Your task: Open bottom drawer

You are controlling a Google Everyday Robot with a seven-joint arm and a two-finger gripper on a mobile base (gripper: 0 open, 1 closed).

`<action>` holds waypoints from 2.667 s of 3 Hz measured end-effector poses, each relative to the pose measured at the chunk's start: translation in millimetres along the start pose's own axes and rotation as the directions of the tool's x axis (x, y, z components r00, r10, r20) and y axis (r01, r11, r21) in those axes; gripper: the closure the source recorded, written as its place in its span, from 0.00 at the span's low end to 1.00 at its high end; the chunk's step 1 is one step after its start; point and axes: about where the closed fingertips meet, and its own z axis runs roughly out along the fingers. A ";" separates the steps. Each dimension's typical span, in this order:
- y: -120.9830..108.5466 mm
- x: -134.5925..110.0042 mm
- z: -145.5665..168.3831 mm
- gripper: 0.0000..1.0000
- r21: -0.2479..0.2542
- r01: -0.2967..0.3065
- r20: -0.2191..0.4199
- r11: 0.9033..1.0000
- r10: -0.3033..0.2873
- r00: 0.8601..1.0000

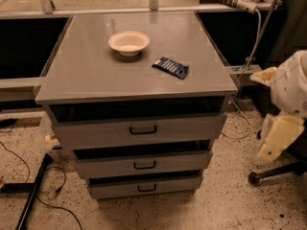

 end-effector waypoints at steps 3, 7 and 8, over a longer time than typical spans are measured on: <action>28.5 38.9 124.8 0.00 -0.042 0.033 0.155 0.999 -0.026 0.988; 30.8 69.0 302.5 0.00 -0.040 0.016 0.216 0.999 -0.007 0.976; 30.5 79.6 354.3 0.00 -0.064 0.009 0.280 0.998 0.010 0.960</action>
Offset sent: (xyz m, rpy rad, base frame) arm 0.0172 -0.0077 -0.2234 0.2315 0.0478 0.1106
